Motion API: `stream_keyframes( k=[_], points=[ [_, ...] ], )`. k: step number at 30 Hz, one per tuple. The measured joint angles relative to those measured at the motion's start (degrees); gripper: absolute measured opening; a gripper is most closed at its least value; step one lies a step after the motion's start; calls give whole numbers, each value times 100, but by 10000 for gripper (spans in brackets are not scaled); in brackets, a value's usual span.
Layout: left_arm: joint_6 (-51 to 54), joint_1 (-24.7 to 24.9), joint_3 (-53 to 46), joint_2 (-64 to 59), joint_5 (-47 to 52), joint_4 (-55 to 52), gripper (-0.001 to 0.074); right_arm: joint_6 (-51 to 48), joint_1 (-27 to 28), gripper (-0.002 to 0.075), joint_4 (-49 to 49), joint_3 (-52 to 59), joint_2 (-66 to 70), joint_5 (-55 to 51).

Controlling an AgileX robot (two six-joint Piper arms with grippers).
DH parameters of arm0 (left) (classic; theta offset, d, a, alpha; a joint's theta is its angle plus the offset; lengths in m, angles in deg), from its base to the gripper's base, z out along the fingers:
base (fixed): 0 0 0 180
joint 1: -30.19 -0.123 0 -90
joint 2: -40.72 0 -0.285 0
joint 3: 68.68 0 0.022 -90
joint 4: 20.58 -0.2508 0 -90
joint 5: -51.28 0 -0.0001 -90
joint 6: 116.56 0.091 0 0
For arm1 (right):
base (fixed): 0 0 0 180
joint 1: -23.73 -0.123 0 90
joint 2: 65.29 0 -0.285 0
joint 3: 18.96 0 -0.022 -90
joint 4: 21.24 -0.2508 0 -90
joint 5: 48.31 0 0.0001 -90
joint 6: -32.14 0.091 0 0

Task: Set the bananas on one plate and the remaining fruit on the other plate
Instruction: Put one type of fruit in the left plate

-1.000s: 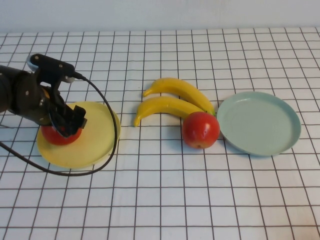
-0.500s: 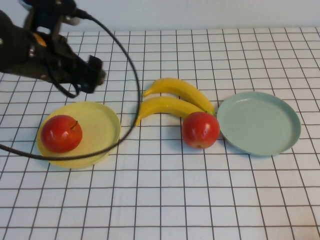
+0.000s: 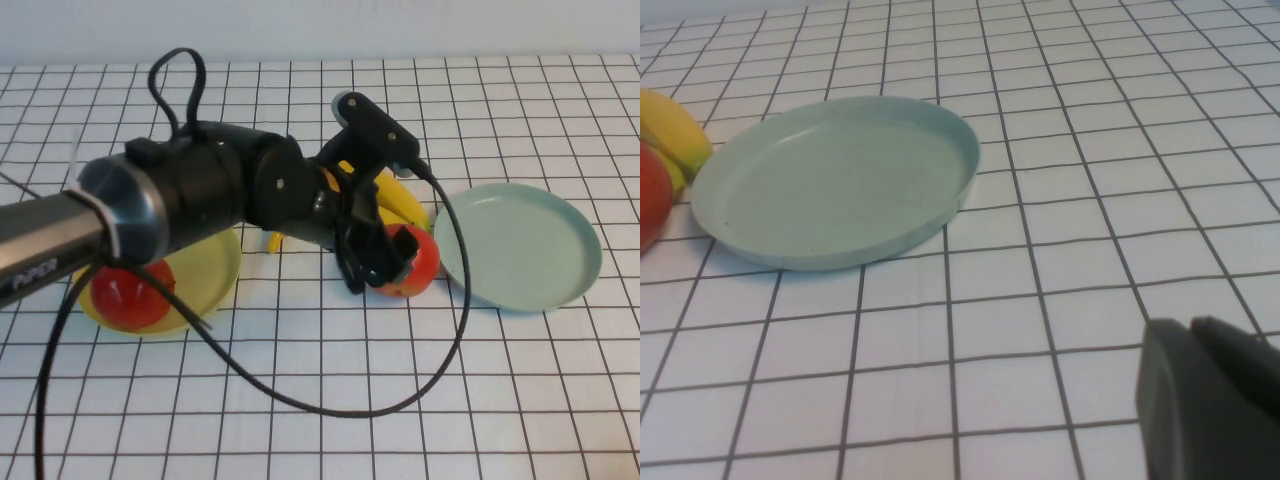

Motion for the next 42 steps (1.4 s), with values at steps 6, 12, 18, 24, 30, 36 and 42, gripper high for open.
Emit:
stream_keyframes(
  k=[6,12,18,24,30,36,42],
  points=[
    [0,19,586,-603,-3,875,668,0,0,-15,0,0,0,0],
    [12,28,928,-975,24,1247,668,0,0,-15,0,0,0,0],
    [12,28,985,-1096,117,1202,668,0,0,-15,0,0,0,0],
    [15,28,985,-1105,218,937,668,0,0,-15,0,0,0,0],
    [15,28,999,-1174,244,837,668,0,0,-15,0,0,0,0],
    [-67,28,1009,-1345,283,823,668,0,0,-15,0,0,0,0],
    [-144,28,1009,-1345,283,787,650,0,0,-15,0,0,0,0]
  ],
)
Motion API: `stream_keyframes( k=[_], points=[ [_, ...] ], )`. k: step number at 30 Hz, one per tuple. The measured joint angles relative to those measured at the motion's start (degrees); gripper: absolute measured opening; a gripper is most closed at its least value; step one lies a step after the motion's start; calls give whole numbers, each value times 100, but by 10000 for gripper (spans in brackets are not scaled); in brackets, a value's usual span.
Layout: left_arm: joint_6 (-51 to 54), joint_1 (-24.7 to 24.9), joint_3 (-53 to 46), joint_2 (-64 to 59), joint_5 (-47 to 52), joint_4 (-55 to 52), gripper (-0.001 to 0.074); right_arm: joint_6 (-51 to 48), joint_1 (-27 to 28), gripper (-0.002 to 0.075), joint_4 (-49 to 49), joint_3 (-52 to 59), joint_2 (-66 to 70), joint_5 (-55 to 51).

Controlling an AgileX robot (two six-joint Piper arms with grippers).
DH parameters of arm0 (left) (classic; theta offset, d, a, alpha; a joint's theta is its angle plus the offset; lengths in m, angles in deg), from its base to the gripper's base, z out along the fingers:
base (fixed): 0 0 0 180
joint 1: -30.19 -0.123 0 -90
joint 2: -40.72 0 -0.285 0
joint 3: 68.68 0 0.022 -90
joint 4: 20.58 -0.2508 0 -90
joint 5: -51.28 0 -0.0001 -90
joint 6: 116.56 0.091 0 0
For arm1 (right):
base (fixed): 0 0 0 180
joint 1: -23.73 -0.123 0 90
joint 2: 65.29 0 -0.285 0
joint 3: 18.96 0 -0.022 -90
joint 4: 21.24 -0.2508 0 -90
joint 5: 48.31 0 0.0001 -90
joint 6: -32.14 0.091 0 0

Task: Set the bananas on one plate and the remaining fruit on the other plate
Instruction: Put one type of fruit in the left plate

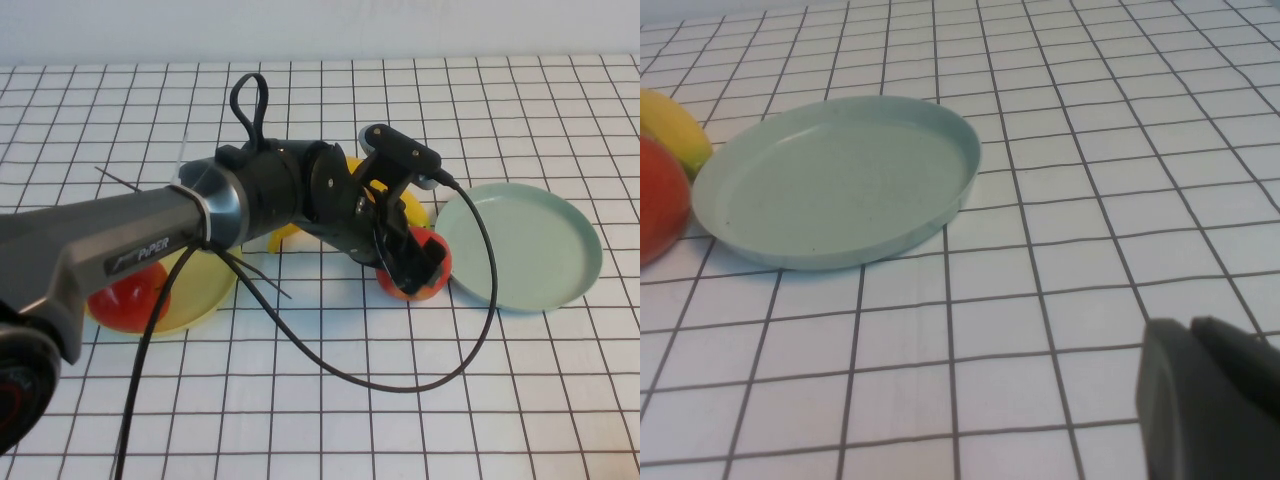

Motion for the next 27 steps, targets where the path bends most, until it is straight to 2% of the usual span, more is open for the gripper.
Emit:
stream_keyframes(
  k=[3,11,16,19,23,27],
  points=[
    [0,0,0,-4,0,0,578,0,0,-15,0,0,0,0],
    [-19,0,0,52,35,-93,578,0,0,-15,0,0,0,0],
    [-156,-135,21,568,230,-764,578,0,0,-15,0,0,0,0],
    [-534,-352,43,990,451,-1315,578,0,0,-15,0,0,0,0],
    [-1103,-928,70,1293,1030,-1961,578,0,0,-15,0,0,0,0],
    [-1289,-1612,70,1242,1580,-2055,578,0,0,-15,0,0,0,0]
  ],
)
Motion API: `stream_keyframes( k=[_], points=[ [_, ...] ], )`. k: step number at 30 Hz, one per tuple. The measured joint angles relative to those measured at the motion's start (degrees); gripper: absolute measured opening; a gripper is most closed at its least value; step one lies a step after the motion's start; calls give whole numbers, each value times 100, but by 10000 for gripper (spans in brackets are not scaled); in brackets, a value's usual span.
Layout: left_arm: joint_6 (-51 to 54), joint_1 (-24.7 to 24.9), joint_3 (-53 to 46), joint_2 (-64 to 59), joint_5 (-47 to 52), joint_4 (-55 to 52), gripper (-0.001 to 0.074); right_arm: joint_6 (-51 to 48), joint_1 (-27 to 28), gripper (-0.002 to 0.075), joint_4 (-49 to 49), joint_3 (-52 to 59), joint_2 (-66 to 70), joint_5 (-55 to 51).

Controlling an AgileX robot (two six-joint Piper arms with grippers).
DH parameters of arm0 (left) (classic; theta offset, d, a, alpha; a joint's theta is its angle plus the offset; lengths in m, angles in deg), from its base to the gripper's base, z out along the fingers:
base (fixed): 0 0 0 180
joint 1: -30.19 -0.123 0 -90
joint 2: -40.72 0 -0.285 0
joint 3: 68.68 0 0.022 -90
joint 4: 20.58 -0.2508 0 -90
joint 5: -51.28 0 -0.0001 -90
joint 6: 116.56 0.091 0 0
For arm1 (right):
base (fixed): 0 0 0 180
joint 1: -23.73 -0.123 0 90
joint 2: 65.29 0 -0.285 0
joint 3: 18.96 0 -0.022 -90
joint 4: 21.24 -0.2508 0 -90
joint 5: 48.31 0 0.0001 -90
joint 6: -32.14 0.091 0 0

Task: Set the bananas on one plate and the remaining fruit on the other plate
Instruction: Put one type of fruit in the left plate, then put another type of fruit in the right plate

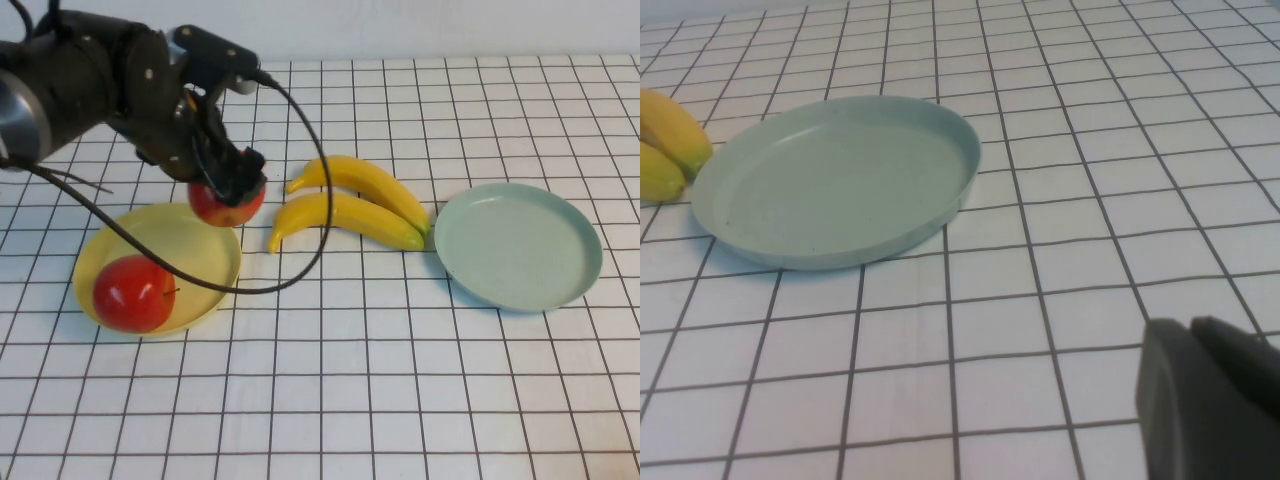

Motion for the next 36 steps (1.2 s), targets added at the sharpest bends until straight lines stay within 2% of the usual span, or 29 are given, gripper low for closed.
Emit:
stream_keyframes(
  k=[6,9,12,18,26,29,31,34,36],
  points=[
    [-44,-658,0,-295,338,94,582,0,0,-15,0,0,0,0],
    [-29,-890,0,-423,441,278,650,0,0,-15,0,0,0,0],
    [265,-1050,0,-497,524,686,668,0,0,-15,0,0,0,0],
    [833,-1156,0,-500,615,1367,668,0,0,-15,0,0,0,0],
    [1056,-1155,0,353,811,1442,661,0,0,-15,0,0,0,0],
    [1427,-1164,-206,1029,718,1785,552,0,0,-15,0,0,0,0],
    [1706,-1164,-456,1527,564,2188,421,0,0,-15,0,0,0,0],
    [2131,-1164,-1034,2432,370,2750,168,0,0,-15,0,0,0,0],
    [2490,-1164,-1461,2924,310,3119,70,0,0,-15,0,0,0,0]
  ],
)
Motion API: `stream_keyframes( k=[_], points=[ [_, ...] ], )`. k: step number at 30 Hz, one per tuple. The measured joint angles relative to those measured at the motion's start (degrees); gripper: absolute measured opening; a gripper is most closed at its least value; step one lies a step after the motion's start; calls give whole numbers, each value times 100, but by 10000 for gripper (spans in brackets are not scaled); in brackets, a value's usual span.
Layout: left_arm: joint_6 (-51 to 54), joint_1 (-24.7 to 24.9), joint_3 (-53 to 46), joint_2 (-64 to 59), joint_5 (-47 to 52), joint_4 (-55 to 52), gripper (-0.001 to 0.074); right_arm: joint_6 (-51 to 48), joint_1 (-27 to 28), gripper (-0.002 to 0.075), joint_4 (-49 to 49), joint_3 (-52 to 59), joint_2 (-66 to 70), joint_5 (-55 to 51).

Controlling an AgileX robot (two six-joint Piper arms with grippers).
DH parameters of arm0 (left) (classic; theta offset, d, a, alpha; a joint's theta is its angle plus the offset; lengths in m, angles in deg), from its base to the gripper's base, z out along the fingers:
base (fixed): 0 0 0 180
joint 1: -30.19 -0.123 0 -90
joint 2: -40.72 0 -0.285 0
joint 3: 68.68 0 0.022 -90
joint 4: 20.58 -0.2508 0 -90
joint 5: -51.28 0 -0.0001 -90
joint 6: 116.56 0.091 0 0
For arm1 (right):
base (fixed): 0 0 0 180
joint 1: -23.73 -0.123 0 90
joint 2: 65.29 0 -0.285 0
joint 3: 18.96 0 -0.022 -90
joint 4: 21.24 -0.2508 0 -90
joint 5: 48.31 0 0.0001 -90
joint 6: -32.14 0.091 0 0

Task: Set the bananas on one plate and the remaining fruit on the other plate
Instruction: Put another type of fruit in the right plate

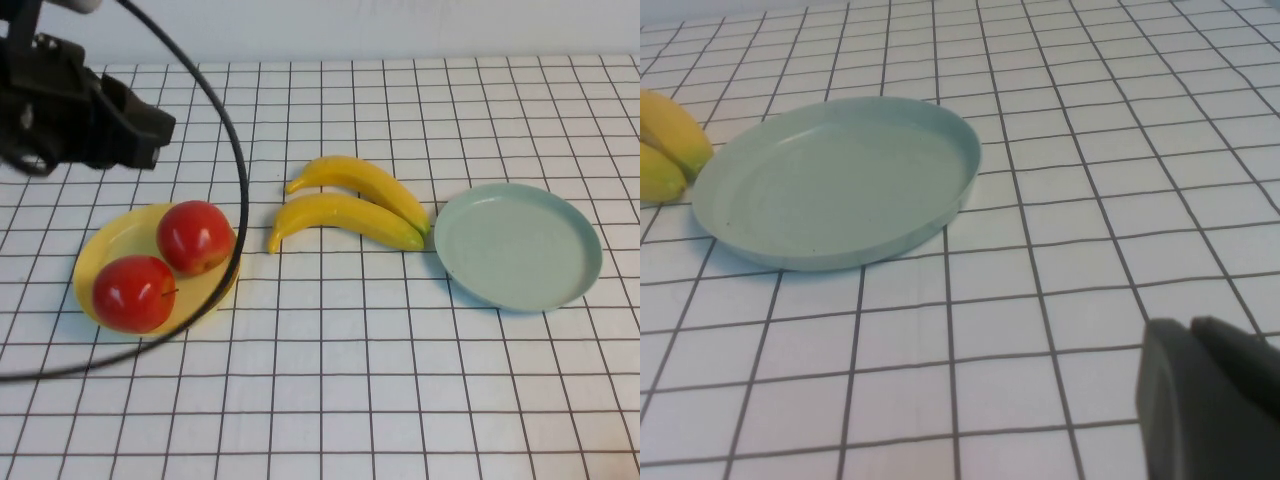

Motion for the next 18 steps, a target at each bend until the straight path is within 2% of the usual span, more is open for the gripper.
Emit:
stream_keyframes(
  k=[3,9,14,18],
  points=[
    [165,0,-723,737,-106,255,20,0,0,-15,0,0,0,0],
    [-424,0,-1604,1972,-135,-208,1,0,0,-15,0,0,0,0],
    [-967,0,-1958,2432,512,-743,0,0,0,-15,0,0,0,0],
    [-1875,0,-2013,2525,1317,-1532,0,0,0,-15,0,0,0,0]
  ],
)
